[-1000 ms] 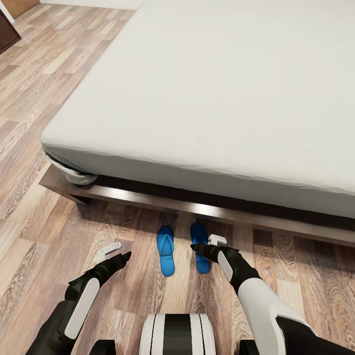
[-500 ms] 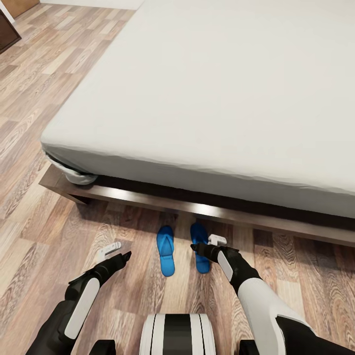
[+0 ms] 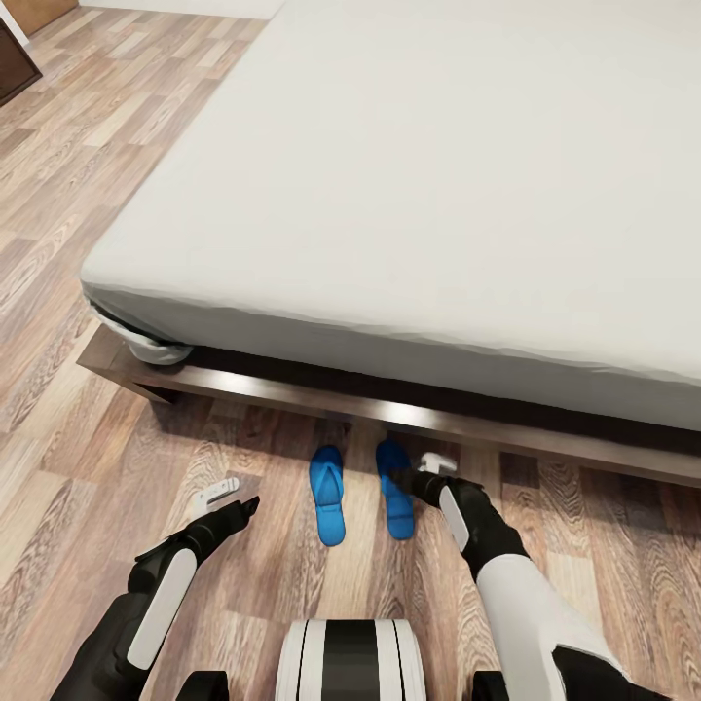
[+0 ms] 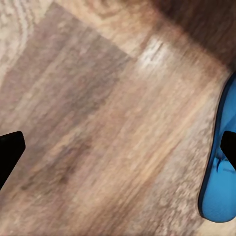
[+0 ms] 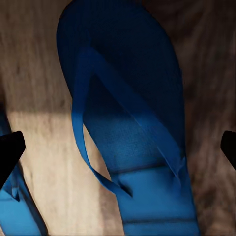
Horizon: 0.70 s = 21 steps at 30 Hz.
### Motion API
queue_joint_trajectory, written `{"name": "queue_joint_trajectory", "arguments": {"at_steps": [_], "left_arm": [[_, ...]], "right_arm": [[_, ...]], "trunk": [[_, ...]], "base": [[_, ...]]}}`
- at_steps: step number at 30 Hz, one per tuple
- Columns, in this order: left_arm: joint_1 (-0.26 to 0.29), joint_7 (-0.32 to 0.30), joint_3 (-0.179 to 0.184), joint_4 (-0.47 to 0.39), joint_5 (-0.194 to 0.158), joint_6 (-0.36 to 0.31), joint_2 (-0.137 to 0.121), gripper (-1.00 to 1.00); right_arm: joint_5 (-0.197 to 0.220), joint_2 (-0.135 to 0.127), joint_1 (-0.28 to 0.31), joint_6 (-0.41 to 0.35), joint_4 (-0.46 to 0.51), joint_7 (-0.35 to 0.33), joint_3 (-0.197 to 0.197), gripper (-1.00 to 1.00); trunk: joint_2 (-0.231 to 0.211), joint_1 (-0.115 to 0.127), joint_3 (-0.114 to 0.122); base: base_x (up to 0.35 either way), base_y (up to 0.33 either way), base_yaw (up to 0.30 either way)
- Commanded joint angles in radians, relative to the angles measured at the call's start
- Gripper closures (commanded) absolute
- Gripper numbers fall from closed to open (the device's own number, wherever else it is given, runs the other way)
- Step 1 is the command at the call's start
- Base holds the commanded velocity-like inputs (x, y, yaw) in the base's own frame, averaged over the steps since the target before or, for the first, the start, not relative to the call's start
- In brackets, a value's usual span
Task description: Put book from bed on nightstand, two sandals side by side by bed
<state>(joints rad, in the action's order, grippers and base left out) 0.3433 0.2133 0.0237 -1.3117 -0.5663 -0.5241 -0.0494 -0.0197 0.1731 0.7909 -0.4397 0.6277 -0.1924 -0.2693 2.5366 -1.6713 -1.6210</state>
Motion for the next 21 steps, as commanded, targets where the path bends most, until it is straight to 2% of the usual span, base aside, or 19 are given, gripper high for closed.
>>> {"name": "queue_joint_trajectory", "arguments": {"at_steps": [1,2,4,5,6,7,8,9,11,12,13,14,16,17,19,20,21], "left_arm": [[0.0,0.009,0.002,-0.001,-0.011,-0.002,-0.001,-1.0],[0.0,0.009,0.002,-0.001,-0.011,-0.002,-0.001,-1.0],[0.0,0.009,0.002,-0.001,-0.011,-0.002,-0.001,-1.0],[0.0,0.009,0.002,-0.001,-0.011,-0.002,-0.001,-1.0],[0.0,0.009,0.002,0.0,-0.011,-0.002,-0.001,-1.0],[0.0,0.009,0.002,0.0,-0.011,-0.002,-0.001,-1.0],[0.0,0.008,0.002,0.0,-0.011,-0.002,-0.001,-1.0],[0.0,0.008,0.002,0.0,-0.011,-0.002,-0.001,-1.0],[0.0,0.006,0.002,0.0,-0.011,-0.002,-0.001,-1.0],[0.0,0.006,0.002,0.0,-0.011,-0.002,-0.001,-1.0],[0.0,0.005,0.002,0.0,-0.011,-0.002,-0.002,-1.0],[0.0,0.005,0.002,0.0,-0.011,-0.002,-0.002,-1.0],[0.0,0.003,0.002,0.0,-0.011,-0.002,-0.002,-1.0],[0.0,0.003,0.002,0.0,-0.011,-0.002,-0.002,-1.0],[0.0,0.002,0.002,-0.001,-0.012,-0.002,-0.001,-1.0],[0.0,0.002,0.002,-0.001,-0.012,-0.002,-0.001,-1.0],[0.0,0.001,0.003,-0.001,-0.012,-0.002,-0.001,-1.0]], "right_arm": [[-0.002,0.001,-0.028,-0.033,0.061,-0.008,-0.006,-1.0],[-0.002,0.001,-0.028,-0.033,0.061,-0.008,-0.006,-1.0],[-0.001,0.001,-0.102,-0.09,0.206,-0.01,-0.002,-1.0],[-0.001,0.001,-0.102,-0.09,0.206,-0.01,-0.002,-1.0],[-0.001,0.001,-0.145,-0.116,0.289,-0.011,0.0,-1.0],[-0.001,0.001,-0.145,-0.116,0.289,-0.011,0.0,-1.0],[0.0,0.001,-0.19,-0.139,0.374,-0.012,0.001,-1.0],[0.0,0.001,-0.19,-0.139,0.374,-0.012,0.001,-1.0],[0.001,0.001,-0.282,-0.176,0.537,-0.014,0.003,-1.0],[0.001,0.001,-0.282,-0.176,0.537,-0.014,0.003,-1.0],[0.002,0.001,-0.329,-0.189,0.609,-0.017,0.004,-1.0],[0.002,0.001,-0.329,-0.189,0.609,-0.017,0.004,-1.0],[0.003,0.001,-0.422,-0.209,0.732,-0.038,0.007,-1.0],[0.003,0.001,-0.422,-0.209,0.732,-0.038,0.007,-1.0],[0.003,0.001,-0.507,-0.221,0.822,-0.083,0.008,-1.0],[0.003,0.001,-0.507,-0.221,0.822,-0.083,0.008,-1.0],[0.003,0.001,-0.542,-0.225,0.855,-0.116,0.007,-1.0]], "trunk": [[0.0,0.0,-0.001],[0.0,0.0,-0.001],[0.0,0.0,-0.001],[0.0,0.0,-0.001],[0.0,0.0,-0.001],[0.0,0.0,-0.001],[0.0,0.0,-0.001],[0.0,0.0,-0.001],[0.0,0.0,-0.001],[0.0,0.0,-0.001],[0.0,0.0,-0.001],[0.0,0.0,-0.001],[0.0,0.0,-0.001],[0.0,0.0,-0.001],[0.0,0.0,-0.001],[0.0,0.0,-0.001],[0.0,0.0,-0.001]], "base": [[0.0,0.0,0.0],[0.0,0.0,0.0],[0.0,0.0,0.0],[0.0,0.0,0.0],[0.0,0.0,0.0],[0.0,0.0,0.0],[0.0,0.0,0.0],[0.0,0.0,0.0],[0.0,0.0,0.0],[0.0,0.0,0.0],[0.0,0.0,0.0],[0.0,0.0,0.0],[0.0,0.0,0.0],[0.0,0.0,0.0],[0.0,0.0,0.0],[0.0,0.0,0.0],[0.0,0.0,0.0]]}}
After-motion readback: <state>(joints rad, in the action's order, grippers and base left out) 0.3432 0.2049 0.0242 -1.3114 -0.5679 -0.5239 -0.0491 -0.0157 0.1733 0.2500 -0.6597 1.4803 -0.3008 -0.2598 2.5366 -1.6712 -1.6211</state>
